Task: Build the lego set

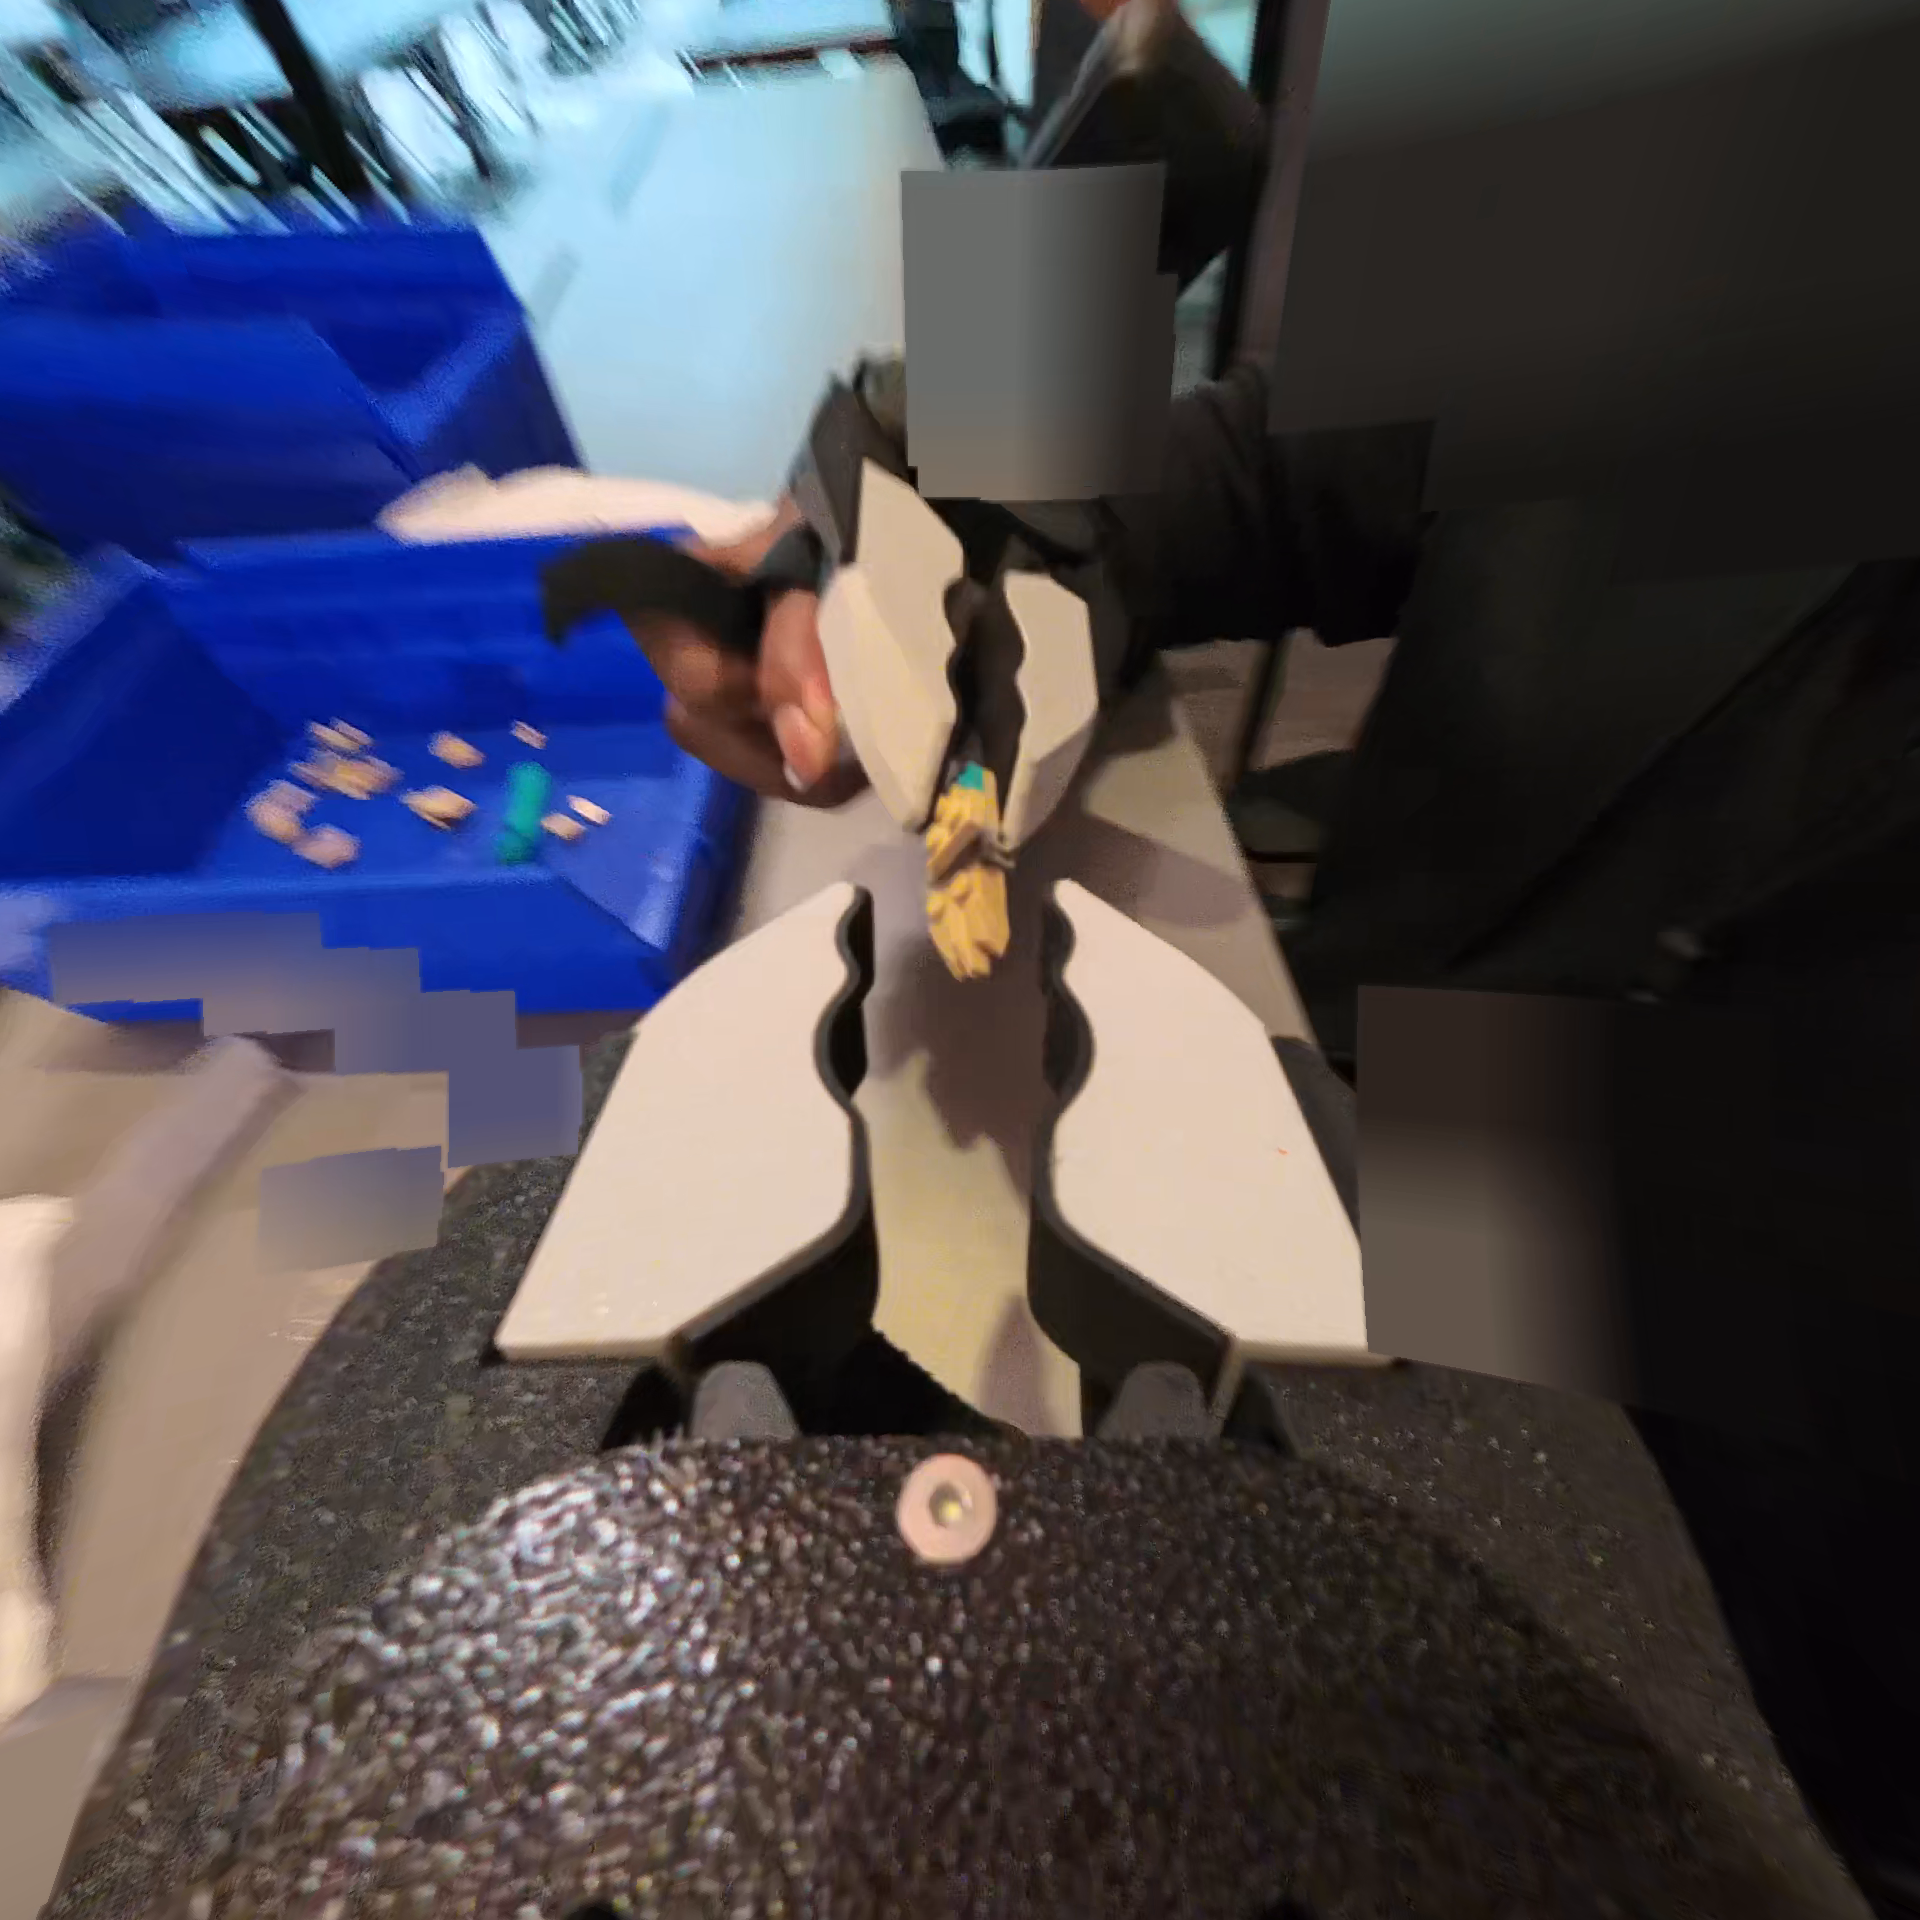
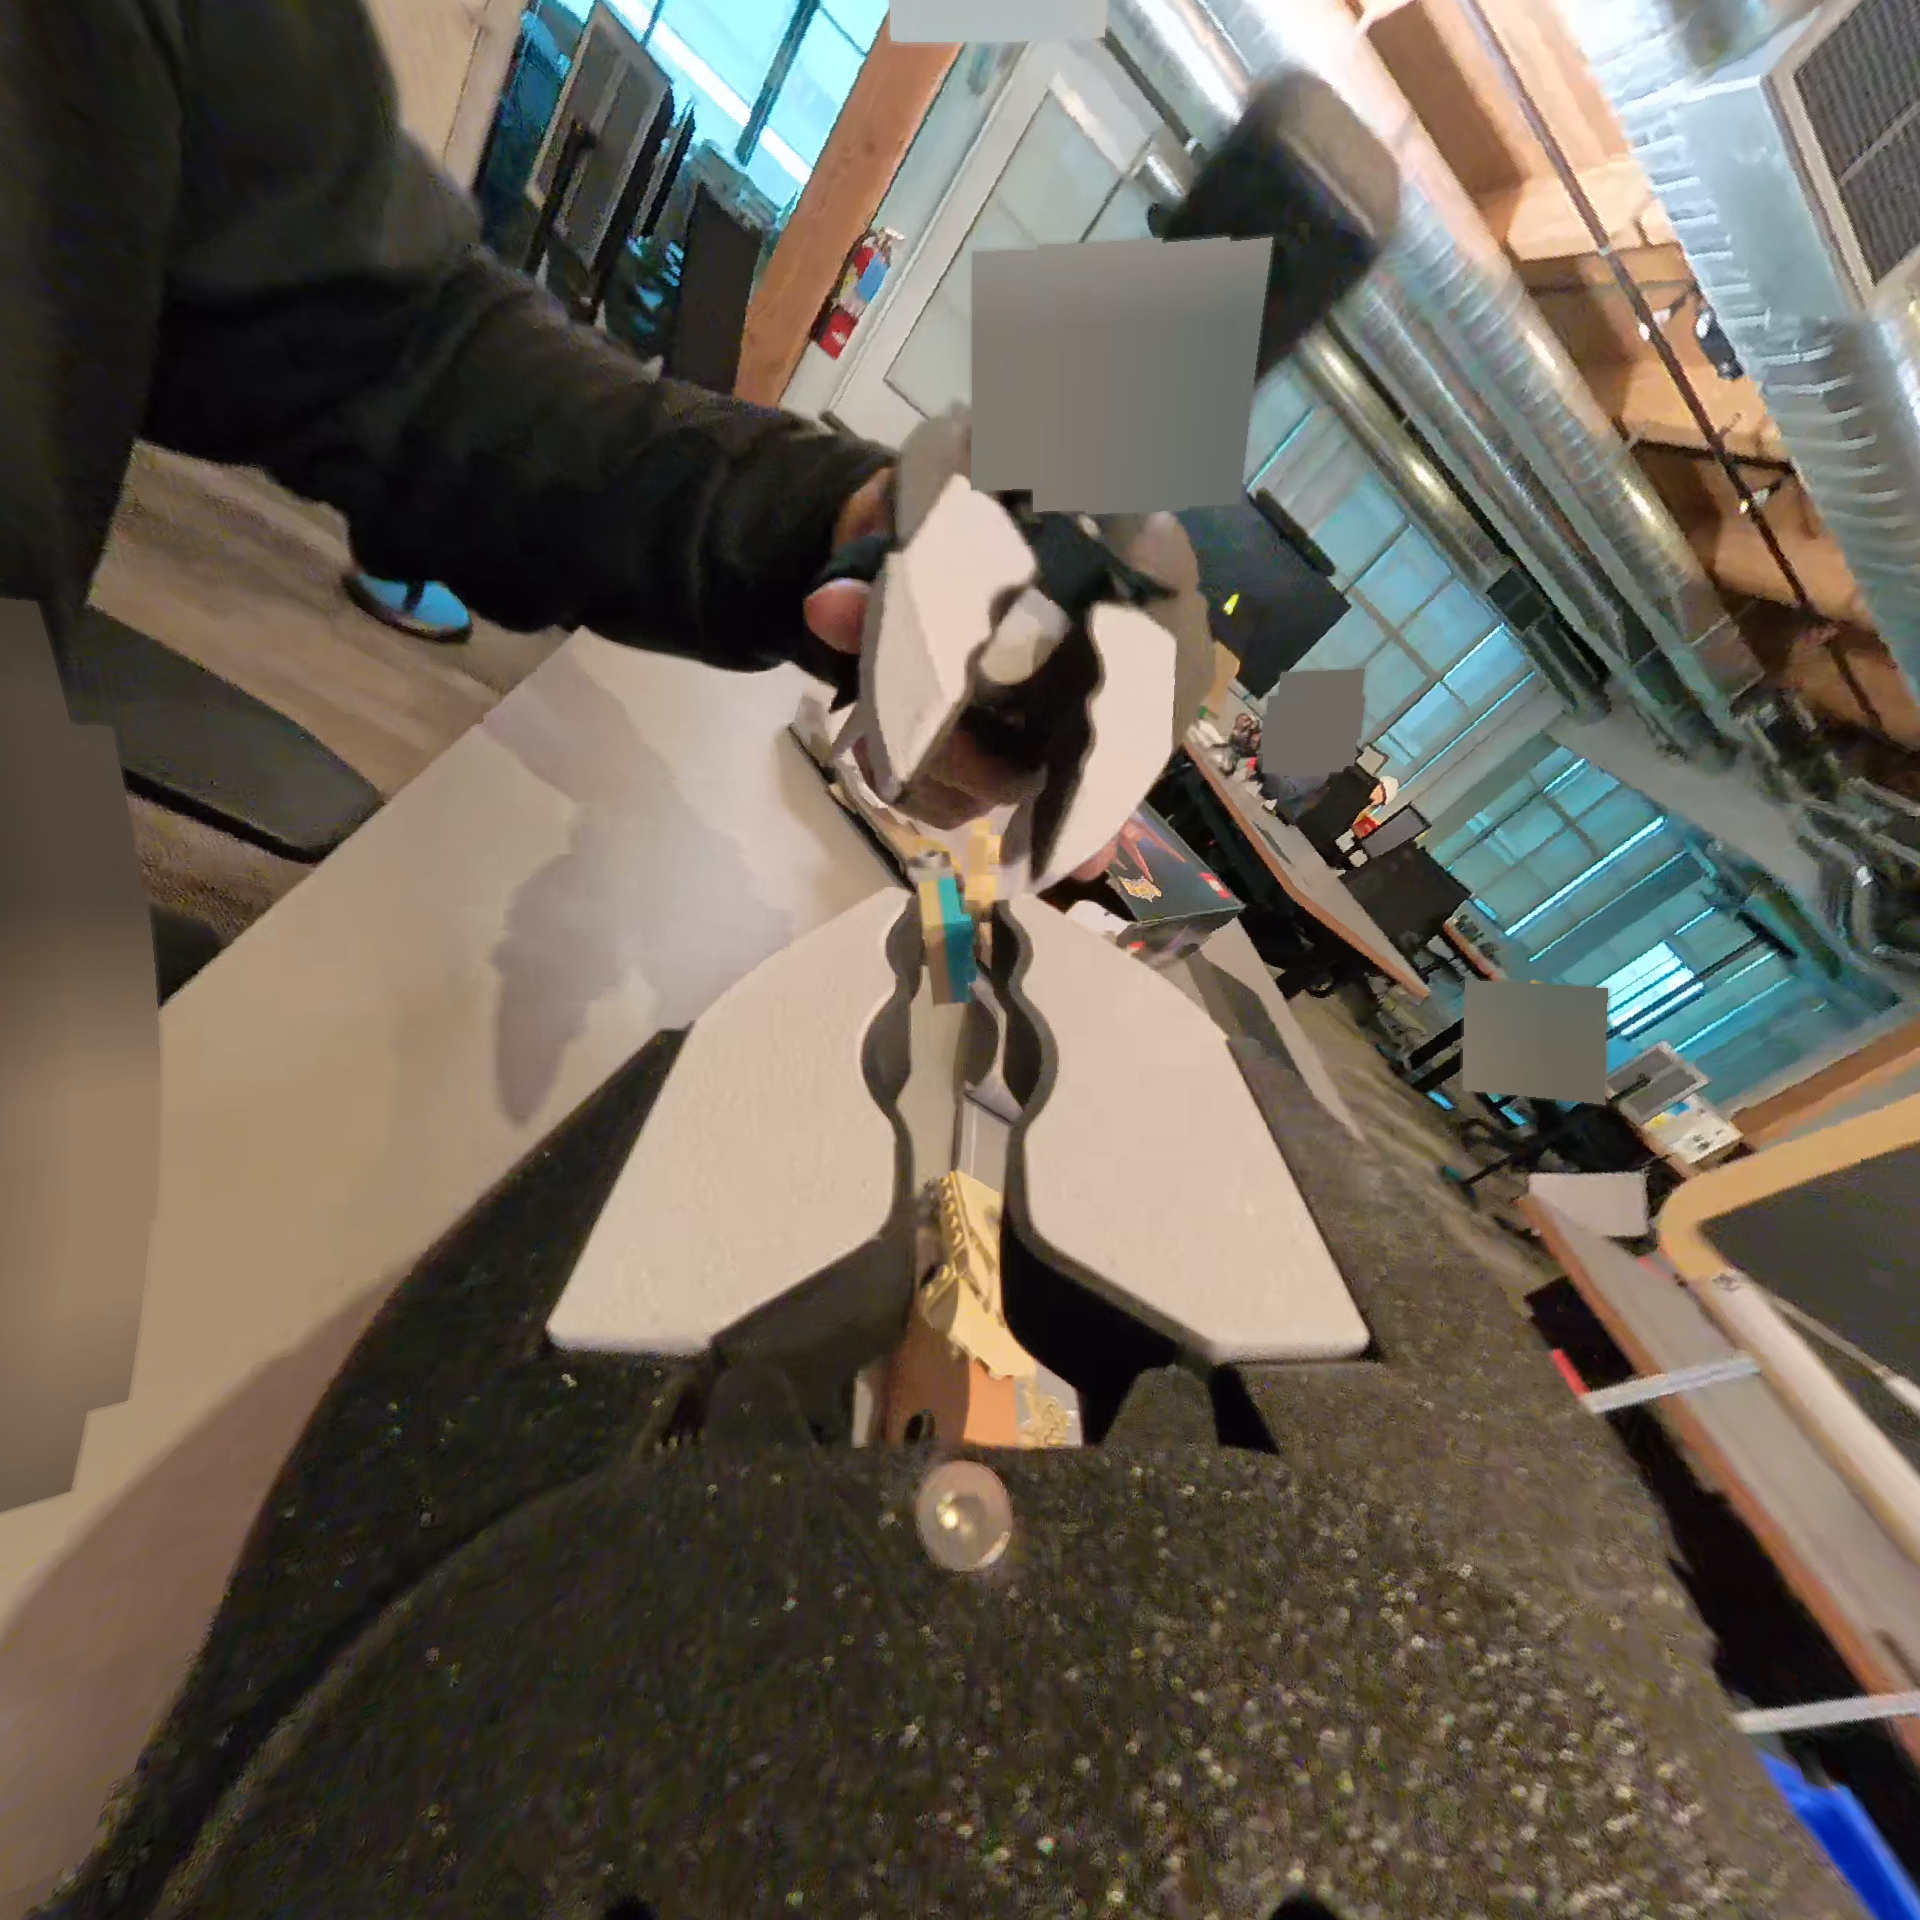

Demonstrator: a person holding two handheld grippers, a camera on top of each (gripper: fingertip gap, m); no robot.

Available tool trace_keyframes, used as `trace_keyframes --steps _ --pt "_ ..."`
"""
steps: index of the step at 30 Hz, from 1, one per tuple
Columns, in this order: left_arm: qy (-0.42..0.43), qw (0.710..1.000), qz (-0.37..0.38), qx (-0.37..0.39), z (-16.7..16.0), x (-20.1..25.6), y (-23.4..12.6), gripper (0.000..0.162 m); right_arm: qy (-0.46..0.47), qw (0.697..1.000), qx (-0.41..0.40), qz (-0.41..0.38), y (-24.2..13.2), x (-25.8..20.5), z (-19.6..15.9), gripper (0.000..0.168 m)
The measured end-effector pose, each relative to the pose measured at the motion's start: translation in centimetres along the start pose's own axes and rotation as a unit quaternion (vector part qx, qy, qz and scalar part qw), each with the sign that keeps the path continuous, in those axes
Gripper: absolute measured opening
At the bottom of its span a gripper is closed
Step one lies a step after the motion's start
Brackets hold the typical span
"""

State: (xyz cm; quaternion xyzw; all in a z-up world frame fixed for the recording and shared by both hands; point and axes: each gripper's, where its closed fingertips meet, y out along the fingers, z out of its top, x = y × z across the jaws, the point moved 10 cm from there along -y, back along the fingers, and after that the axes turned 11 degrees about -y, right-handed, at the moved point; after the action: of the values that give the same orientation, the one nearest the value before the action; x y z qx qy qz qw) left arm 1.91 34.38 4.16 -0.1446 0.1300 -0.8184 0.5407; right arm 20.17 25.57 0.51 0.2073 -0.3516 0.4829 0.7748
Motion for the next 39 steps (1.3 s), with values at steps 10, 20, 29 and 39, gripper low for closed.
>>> trace_keyframes --steps 10,20,29,39 --pt "0.169 0.977 0.121 0.04 -1.3 2.2 1.1 0.032 0.08 0.996 0.042 0.006 0.1 0.2 -0.3 0.012" --pt "0.184 0.975 0.115 0.05 -1.6 2.0 2.0 0.02 0.083 0.996 0.04 0.016 0.3 -0.1 -0.6 0.012" --pt "0.19 0.975 0.104 0.051 -2.4 1.8 2.2 0.013 0.092 0.995 0.039 0.024 0.5 -0.4 -1.1 0.012" --pt "0.176 0.979 0.088 0.043 -2.8 1.2 2.1 0.011 0.093 0.995 0.028 0.029 0.7 -0.5 -1.6 0.011"
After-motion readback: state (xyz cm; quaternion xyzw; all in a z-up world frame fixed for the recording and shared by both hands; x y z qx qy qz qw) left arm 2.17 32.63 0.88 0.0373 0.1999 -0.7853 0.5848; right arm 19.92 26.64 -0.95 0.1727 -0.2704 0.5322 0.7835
